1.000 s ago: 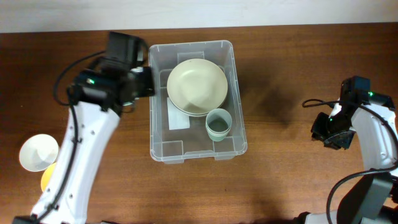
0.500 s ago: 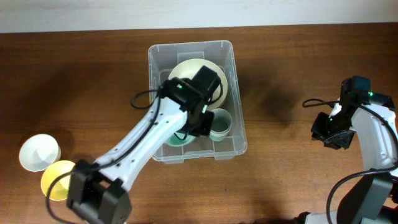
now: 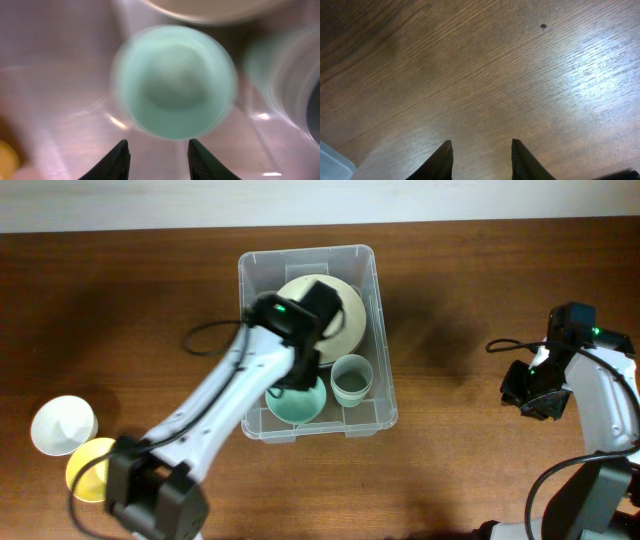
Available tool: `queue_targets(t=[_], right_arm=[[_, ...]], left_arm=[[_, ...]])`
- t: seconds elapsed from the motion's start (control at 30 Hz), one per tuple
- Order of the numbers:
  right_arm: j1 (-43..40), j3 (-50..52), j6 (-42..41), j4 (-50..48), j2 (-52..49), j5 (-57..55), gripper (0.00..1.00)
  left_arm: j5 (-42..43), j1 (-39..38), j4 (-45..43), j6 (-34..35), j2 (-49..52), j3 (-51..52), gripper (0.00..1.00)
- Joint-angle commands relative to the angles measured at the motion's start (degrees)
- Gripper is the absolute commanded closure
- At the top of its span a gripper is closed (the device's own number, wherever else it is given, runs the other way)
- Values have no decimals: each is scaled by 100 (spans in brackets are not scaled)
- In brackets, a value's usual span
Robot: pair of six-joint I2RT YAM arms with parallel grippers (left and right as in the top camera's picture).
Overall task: Pack container
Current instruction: 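Carry the mint green bowl into the container's front left area, then move the left gripper to the yellow bowl and grasp it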
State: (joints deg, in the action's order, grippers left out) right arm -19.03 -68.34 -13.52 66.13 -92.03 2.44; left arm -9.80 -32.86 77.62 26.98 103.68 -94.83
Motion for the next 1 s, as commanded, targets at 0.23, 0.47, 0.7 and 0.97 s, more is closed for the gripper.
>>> queue_targets(t=[0.23, 0.47, 0.7, 0.97], right_arm=[[33, 4, -28, 9, 59, -94, 66], [33, 4, -28, 20, 59, -94, 66], [33, 4, -26, 46, 59, -96, 66], [33, 4, -26, 46, 59, -98, 66]], left_arm=[[-944, 3394, 382, 295, -2498, 240, 48], [-68, 5106, -791, -118, -2503, 2588, 37], [190, 5821, -1805, -321, -1814, 3790, 37], [350, 5823, -2081, -328, -870, 3790, 37]])
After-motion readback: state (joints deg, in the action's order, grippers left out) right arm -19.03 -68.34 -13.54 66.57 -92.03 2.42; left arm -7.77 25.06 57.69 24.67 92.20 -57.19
